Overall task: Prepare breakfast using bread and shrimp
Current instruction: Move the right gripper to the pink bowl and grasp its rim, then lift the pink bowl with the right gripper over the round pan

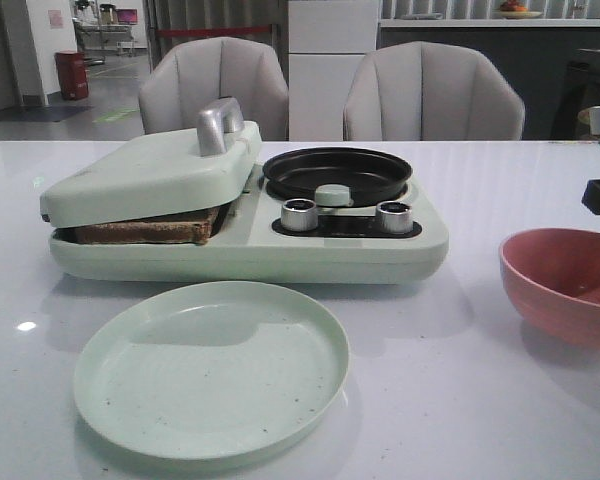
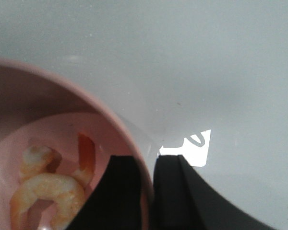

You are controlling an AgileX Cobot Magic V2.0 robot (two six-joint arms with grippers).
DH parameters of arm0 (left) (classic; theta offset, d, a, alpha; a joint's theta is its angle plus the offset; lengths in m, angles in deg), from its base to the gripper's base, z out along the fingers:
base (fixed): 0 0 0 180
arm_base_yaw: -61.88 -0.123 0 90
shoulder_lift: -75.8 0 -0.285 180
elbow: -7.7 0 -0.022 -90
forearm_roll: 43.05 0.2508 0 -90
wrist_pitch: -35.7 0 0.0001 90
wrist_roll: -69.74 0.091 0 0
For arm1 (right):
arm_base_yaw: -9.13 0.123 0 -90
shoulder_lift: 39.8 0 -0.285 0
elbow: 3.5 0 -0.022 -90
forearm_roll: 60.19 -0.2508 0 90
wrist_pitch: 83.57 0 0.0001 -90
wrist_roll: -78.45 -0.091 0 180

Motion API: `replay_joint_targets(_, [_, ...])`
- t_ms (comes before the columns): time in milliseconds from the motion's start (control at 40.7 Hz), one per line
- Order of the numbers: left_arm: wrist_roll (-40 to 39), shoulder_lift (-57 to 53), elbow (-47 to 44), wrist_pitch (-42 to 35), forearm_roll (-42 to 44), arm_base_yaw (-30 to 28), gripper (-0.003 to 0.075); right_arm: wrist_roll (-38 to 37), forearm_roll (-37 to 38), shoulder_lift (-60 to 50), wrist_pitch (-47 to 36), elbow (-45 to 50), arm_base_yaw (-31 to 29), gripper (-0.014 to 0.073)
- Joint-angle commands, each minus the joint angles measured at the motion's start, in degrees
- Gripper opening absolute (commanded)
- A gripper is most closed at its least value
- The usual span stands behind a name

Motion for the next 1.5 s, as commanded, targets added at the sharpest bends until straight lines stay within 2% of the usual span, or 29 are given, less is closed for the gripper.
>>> replay_joint_targets(0, [-0.40, 0.29, 1.61, -4.05, -0.15, 0.47, 0.0101, 0.51, -0.10, -2.74, -0.92, -2.40, -0.35, 0.0107])
replay_joint_targets(123, [-0.40, 0.29, 1.61, -4.05, -0.15, 0.47, 0.0101, 0.57, -0.10, -4.69, -0.52, -3.50, -0.09, 0.0034])
replay_joint_targets(270, [-0.40, 0.29, 1.61, -4.05, -0.15, 0.47, 0.0101, 2.61, 0.37, -9.60, -0.47, -6.93, 2.12, 0.0038])
replay_joint_targets(393, [-0.40, 0.29, 1.61, -4.05, -0.15, 0.47, 0.0101, 2.30, 5.83, -12.63, -1.65, -12.00, 7.05, 0.0045])
replay_joint_targets(467, [-0.40, 0.29, 1.61, -4.05, -0.15, 0.47, 0.0101, -0.96, 11.99, -12.82, -1.64, -15.70, 11.19, 0.0045])
replay_joint_targets(541, [-0.40, 0.29, 1.61, -4.05, -0.15, 0.47, 0.0101, -7.34, 20.76, -12.43, -1.60, -18.89, 15.71, 0.0045])
replay_joint_targets(787, [-0.40, 0.29, 1.61, -4.05, -0.15, 0.47, 0.0101, -32.95, 59.53, -7.58, -0.12, -26.24, 30.45, 0.0045])
replay_joint_targets(885, [-0.40, 0.29, 1.61, -4.05, -0.15, 0.47, 0.0101, -41.54, 71.33, -4.35, 2.09, -28.53, 34.27, 0.0045])
replay_joint_targets(1008, [-0.40, 0.29, 1.61, -4.05, -0.15, 0.47, 0.0101, -48.26, 85.40, 0.38, 6.22, -30.68, 38.18, 0.0045])
replay_joint_targets(1106, [-0.40, 0.29, 1.61, -4.05, -0.15, 0.47, 0.0101, -50.76, 93.27, 3.69, 9.47, -32.34, 40.32, 0.0045])
replay_joint_targets(1303, [-0.40, 0.29, 1.61, -4.05, -0.15, 0.47, 0.0101, -51.13, 105.54, 9.32, 14.62, -33.42, 42.00, 0.0045])
replay_joint_targets(1475, [-0.40, 0.29, 1.61, -4.05, -0.15, 0.47, 0.0101, -51.13, 106.87, 12.08, 18.66, -34.58, 42.37, 0.0045])
